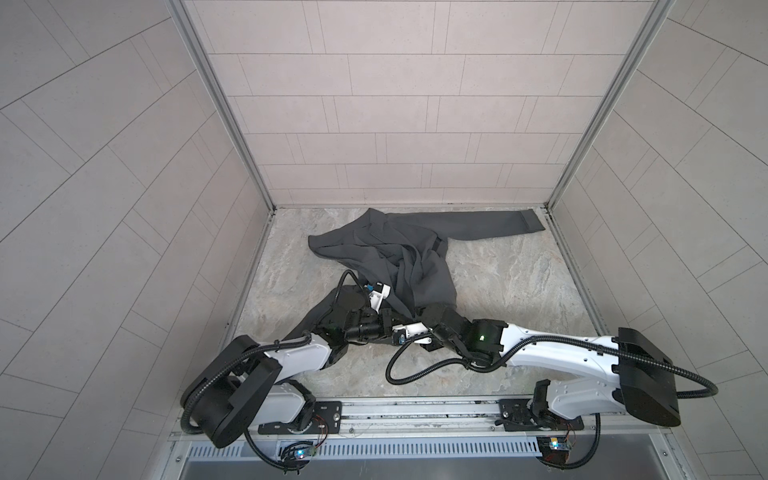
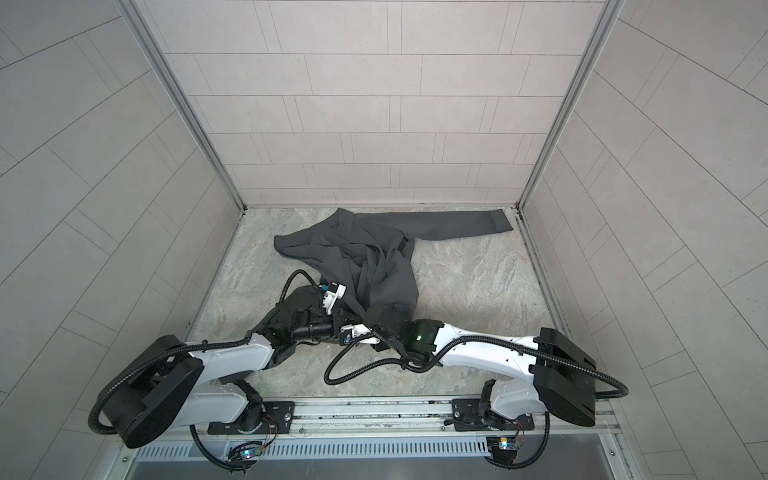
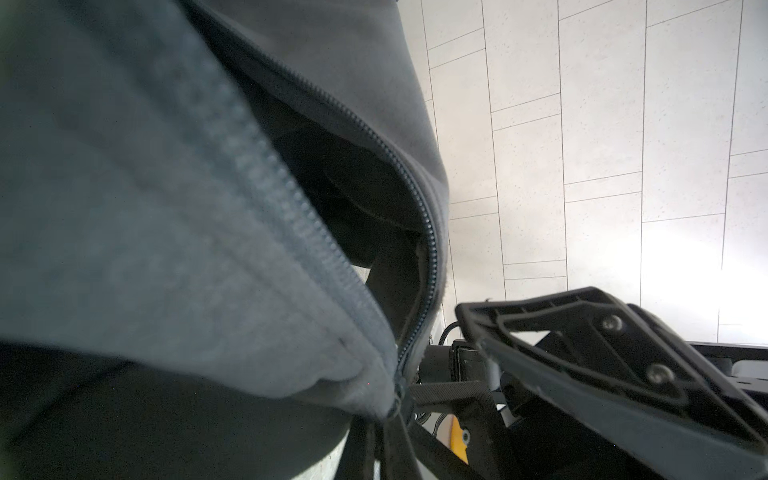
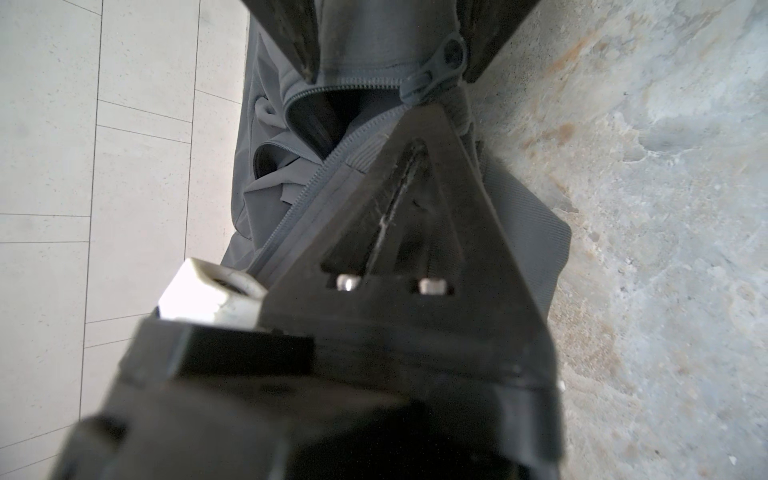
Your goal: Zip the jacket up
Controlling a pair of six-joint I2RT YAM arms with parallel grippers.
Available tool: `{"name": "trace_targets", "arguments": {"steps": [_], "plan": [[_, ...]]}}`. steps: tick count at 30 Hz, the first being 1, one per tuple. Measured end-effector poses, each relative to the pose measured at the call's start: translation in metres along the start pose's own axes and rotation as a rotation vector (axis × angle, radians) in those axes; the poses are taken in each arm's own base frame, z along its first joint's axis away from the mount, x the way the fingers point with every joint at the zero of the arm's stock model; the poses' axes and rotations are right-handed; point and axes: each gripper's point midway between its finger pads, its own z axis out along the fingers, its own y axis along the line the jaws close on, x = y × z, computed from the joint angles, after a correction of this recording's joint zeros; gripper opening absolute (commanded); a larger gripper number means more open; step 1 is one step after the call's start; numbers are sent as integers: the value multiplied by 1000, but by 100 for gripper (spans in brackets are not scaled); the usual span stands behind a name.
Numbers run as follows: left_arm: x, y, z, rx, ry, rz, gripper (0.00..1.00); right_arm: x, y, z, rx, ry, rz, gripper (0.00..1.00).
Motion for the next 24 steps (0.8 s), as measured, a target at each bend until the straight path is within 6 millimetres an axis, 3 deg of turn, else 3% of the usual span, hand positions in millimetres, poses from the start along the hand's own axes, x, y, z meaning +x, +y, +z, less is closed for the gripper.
{"name": "trace_targets", "arguments": {"steps": [24], "plan": [[0,-1,0,3,-1,1,0,0,4,-2,-51,-5,3,36]]}}
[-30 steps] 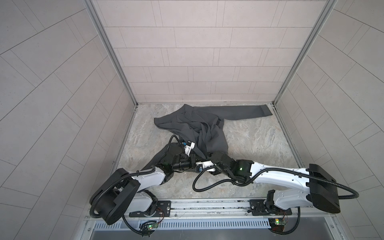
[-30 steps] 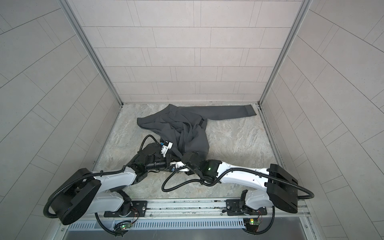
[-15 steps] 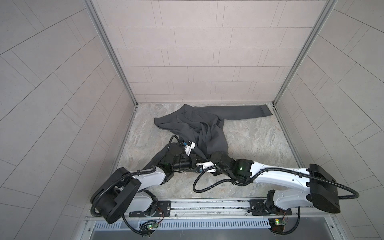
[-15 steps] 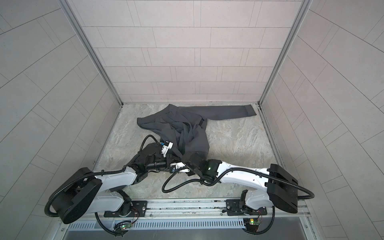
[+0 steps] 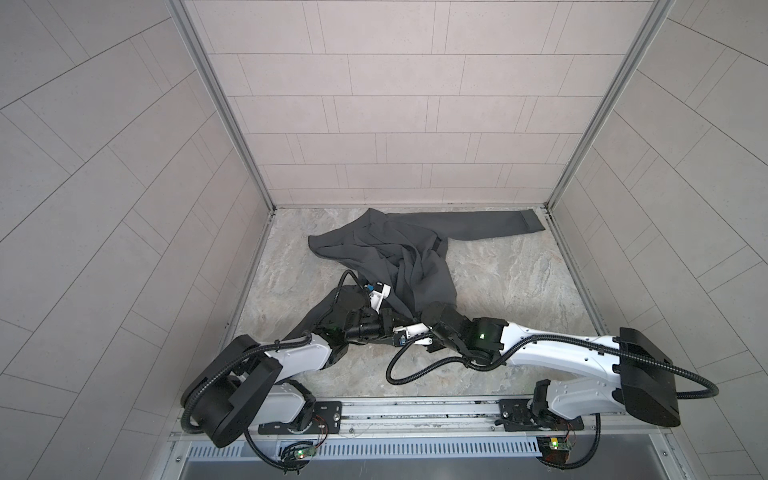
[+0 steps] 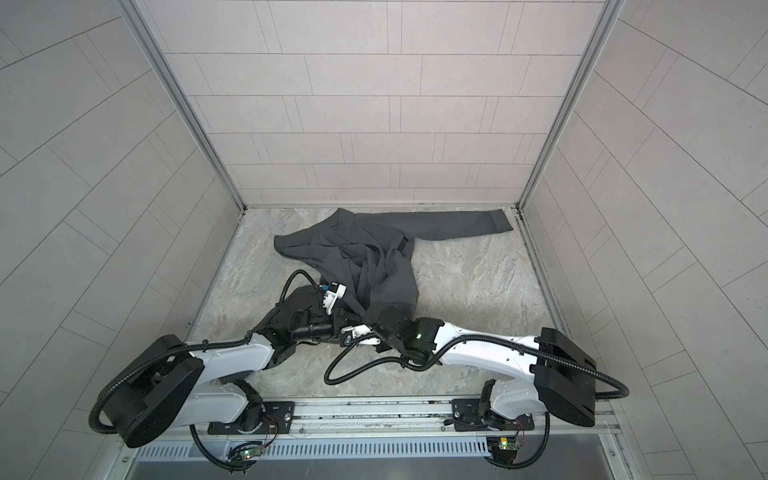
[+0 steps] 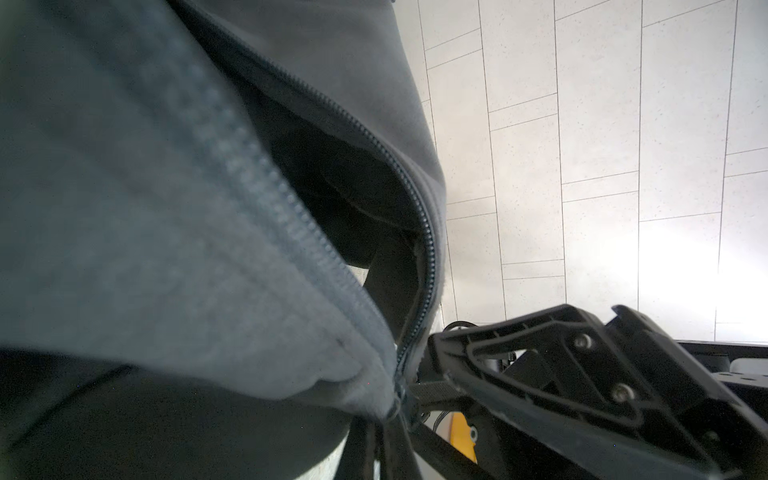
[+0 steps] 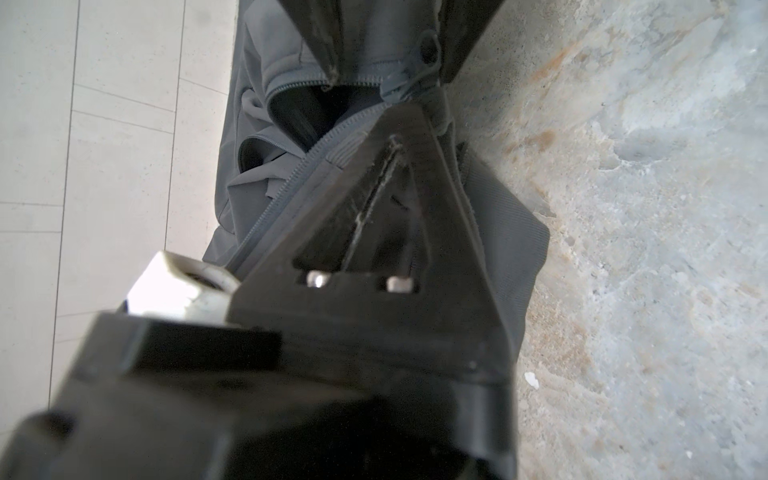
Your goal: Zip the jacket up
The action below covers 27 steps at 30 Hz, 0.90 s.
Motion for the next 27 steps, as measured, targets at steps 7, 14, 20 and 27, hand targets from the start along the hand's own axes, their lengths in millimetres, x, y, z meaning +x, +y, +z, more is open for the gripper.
{"name": "trace_targets", "arguments": {"steps": [7,14,20,27], "plan": [[0,0,1,3,-1,3,0,-1,-1,-1,-10,-4,13,35],[0,2,4,5,2,4,0,0,0,-1,-17,0,31,32],[-1,1,4,8,-4,7,0,1,1,0,-25,5,32,28],[-2,1,4,4,-9,5,0,2,5,5,-46,20,28,19]]}}
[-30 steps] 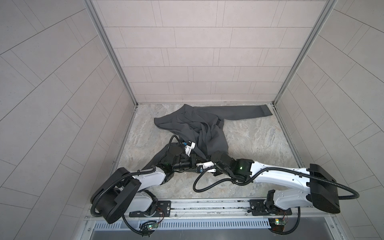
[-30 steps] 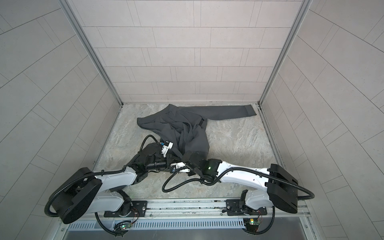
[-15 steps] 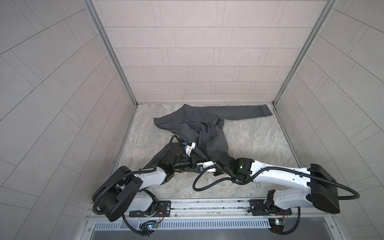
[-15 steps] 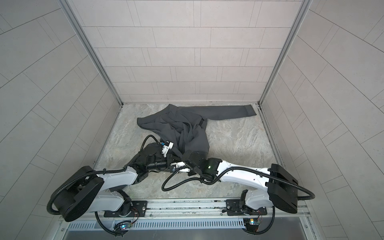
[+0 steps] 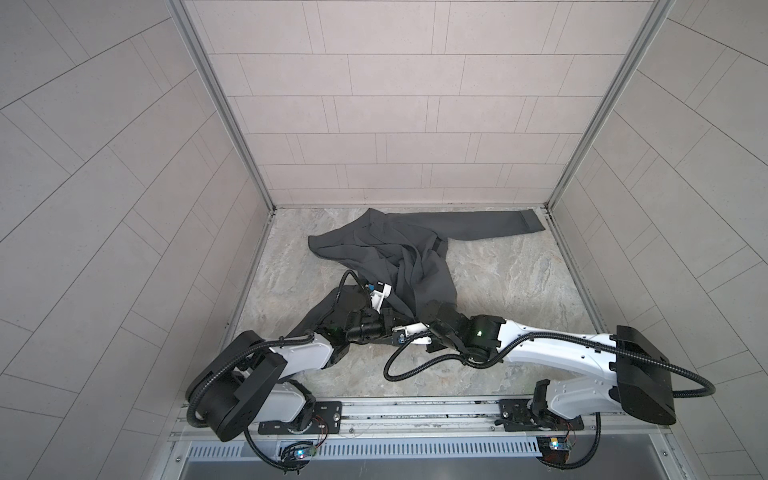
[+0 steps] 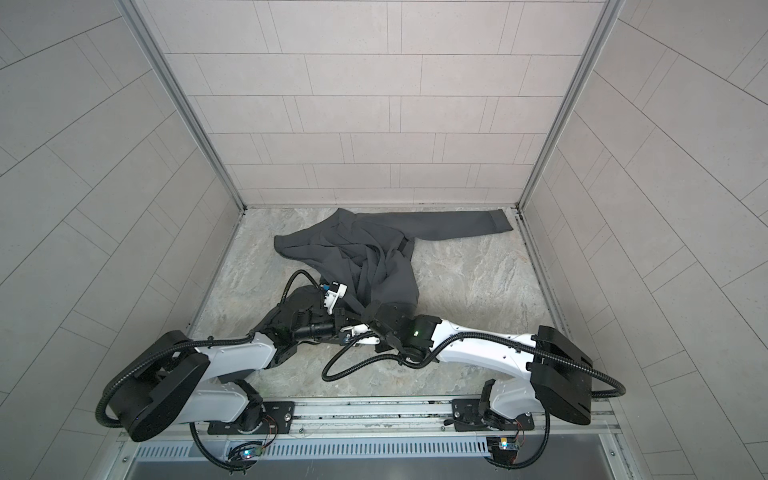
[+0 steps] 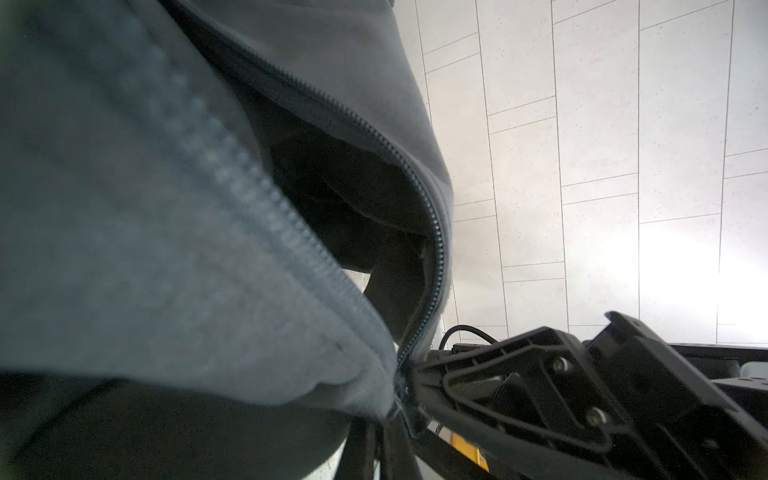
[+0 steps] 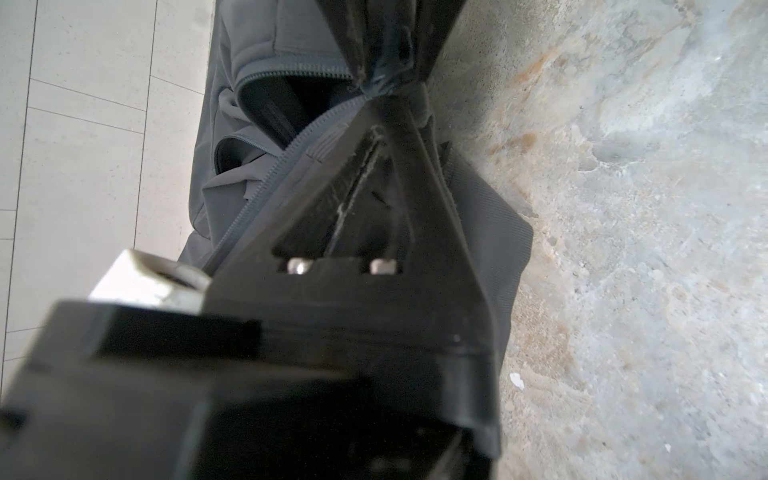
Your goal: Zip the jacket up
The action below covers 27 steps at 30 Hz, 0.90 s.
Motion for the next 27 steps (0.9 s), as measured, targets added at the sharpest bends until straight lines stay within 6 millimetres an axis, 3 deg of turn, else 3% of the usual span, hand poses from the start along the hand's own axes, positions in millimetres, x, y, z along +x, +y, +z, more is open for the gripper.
{"name": "trace_targets", "arguments": {"steps": [8,27], "plan": [[0,0,0,0,-1,2,0,-3,-6,0,4,-11,15,6],[-2,6,1,-24,-18,-5,0,-1,-11,8,-54,-33,103,0]]}}
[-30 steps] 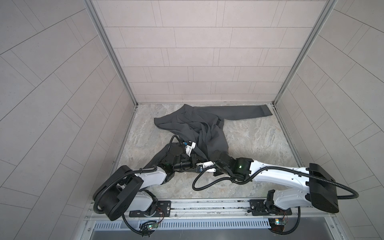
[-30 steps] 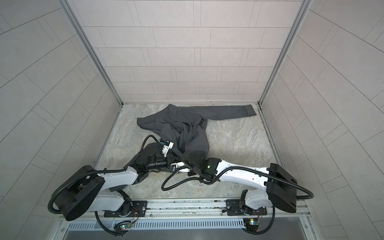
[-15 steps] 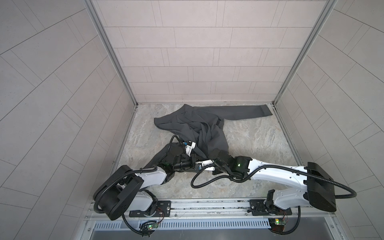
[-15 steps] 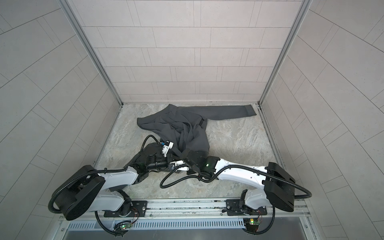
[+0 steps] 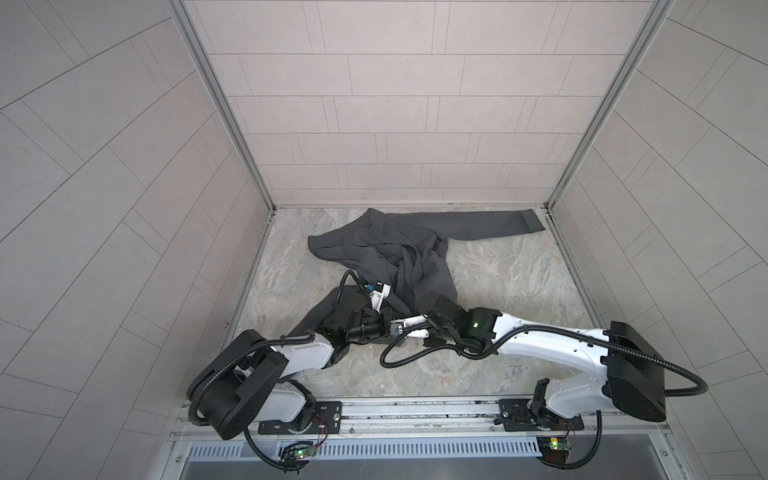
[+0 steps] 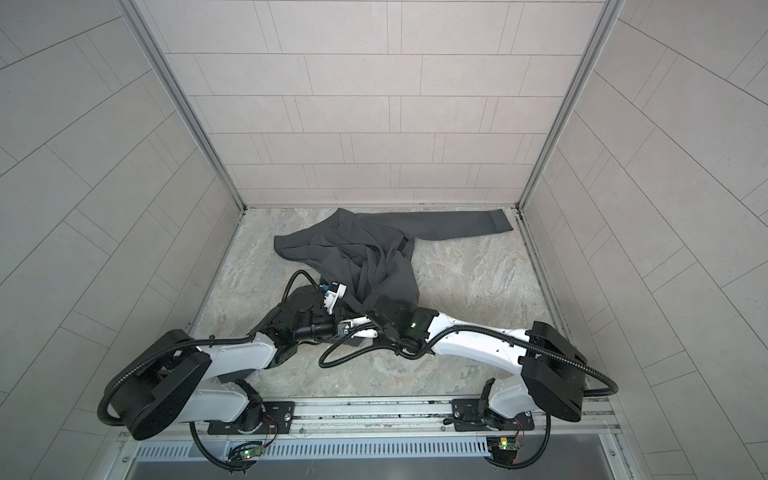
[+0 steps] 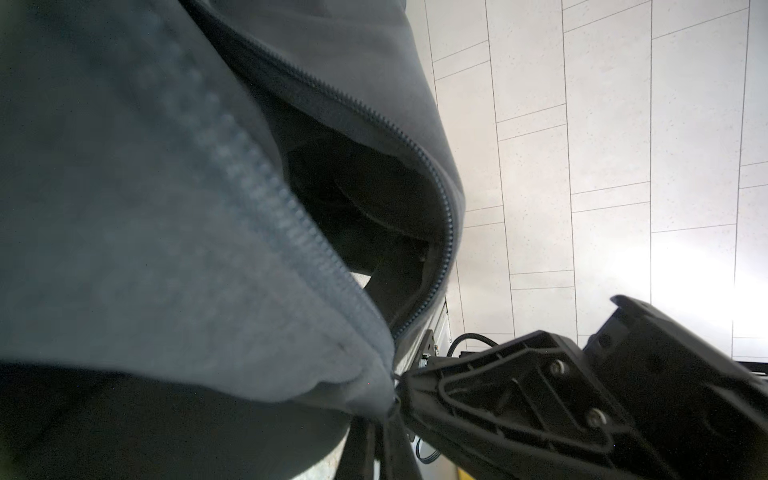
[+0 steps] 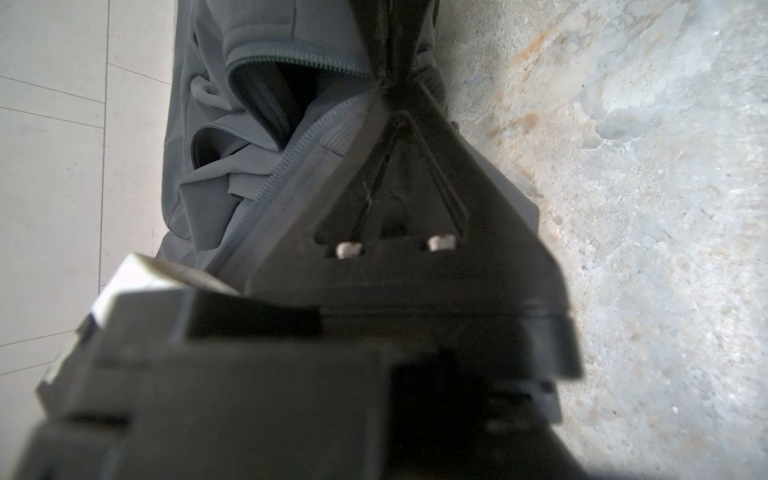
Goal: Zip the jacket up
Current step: 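Pull the slider with the right gripper toward the jacket collar, away from the robot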
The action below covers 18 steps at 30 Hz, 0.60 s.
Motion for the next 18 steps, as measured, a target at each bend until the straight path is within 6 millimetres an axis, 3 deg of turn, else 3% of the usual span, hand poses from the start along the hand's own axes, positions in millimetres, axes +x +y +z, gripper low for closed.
{"name": "trace_targets", "arguments": {"steps": [6,18], "plan": [[-4,0,1,-16,-33,19,0,-3,-11,5,-80,28,136,0],[5,9,-12,-86,-62,50,0,-13,-4,15,-187,12,191,0]]}}
